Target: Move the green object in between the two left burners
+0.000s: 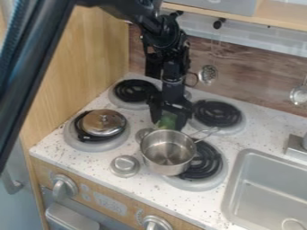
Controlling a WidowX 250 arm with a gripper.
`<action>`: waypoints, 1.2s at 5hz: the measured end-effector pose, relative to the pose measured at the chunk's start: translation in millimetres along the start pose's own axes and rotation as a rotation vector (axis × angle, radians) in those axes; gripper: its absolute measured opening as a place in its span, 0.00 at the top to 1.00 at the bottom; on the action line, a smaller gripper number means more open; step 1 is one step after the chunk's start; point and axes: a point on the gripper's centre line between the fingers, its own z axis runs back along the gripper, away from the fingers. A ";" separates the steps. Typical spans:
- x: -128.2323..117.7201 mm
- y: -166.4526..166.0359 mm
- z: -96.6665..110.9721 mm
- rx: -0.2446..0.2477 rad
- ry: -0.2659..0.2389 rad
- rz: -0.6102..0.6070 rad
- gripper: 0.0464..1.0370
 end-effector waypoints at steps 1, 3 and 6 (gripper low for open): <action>9.6 13.0 26.8 0.033 -0.079 -0.048 0.22; 50.0 69.8 79.1 0.121 -0.214 -0.002 0.22; 55.9 131.2 43.4 0.170 -0.127 0.132 0.23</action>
